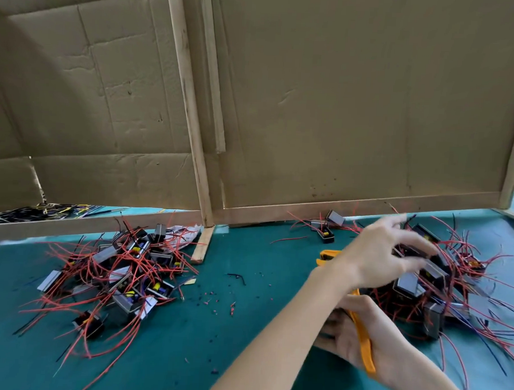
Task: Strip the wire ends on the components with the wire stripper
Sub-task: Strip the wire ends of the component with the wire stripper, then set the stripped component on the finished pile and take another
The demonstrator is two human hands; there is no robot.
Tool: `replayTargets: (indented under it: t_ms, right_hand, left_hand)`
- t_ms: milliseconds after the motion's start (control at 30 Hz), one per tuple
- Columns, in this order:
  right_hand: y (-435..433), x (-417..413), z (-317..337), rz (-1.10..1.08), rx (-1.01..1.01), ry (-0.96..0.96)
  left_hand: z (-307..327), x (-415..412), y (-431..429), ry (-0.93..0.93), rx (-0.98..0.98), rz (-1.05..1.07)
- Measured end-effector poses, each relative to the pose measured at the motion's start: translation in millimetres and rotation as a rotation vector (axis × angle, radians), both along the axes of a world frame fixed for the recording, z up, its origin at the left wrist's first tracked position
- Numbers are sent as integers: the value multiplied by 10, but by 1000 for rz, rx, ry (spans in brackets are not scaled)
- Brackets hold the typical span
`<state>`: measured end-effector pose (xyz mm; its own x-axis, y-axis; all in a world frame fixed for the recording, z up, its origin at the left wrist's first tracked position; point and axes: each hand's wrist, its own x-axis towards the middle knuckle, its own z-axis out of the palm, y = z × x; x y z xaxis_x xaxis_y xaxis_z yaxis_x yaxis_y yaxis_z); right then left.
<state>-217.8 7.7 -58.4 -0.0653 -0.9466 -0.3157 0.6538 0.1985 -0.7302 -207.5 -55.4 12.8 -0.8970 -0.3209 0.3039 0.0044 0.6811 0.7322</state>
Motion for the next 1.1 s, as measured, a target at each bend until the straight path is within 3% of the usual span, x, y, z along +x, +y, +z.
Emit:
replayTargets:
  t_ms: [100,200,400,533,600,667,733,933,1100]
  right_hand:
    - [-44,-12,-41,-36,15,-37]
    - [-72,-5,-71,-49,43,-62]
    - [-89,-15,-152,-27,34,-38]
    - [-97,-28,-165,-17,34,-28]
    - [-89,-38,-166,-20,30,-28]
    - [-83,-42,-167,-19,23,-34]
    - [-90,-43,-169,-17,24,-40]
    - [-92,-40,-139,-24,23,-16]
    - [-84,-115,-87,-172,24,29]
  left_hand:
    - [-83,219,-91,2,-6,50]
    - [-141,614,-393,-33,-127,247]
    - [-225,1849,-1536,-434,-352,1124]
    - [-226,2655,-2177,-573,-297,1449]
    - [-243,2942,-2408,-562,-48,1446]
    - [-319,3132,-2529,-500,245,1310]
    - [-393,3204,-2539,-481,378,1191]
    - [-365,3146,-2450,-481,367,1117]
    - [-397,3082,-2295,-498,285,1031]
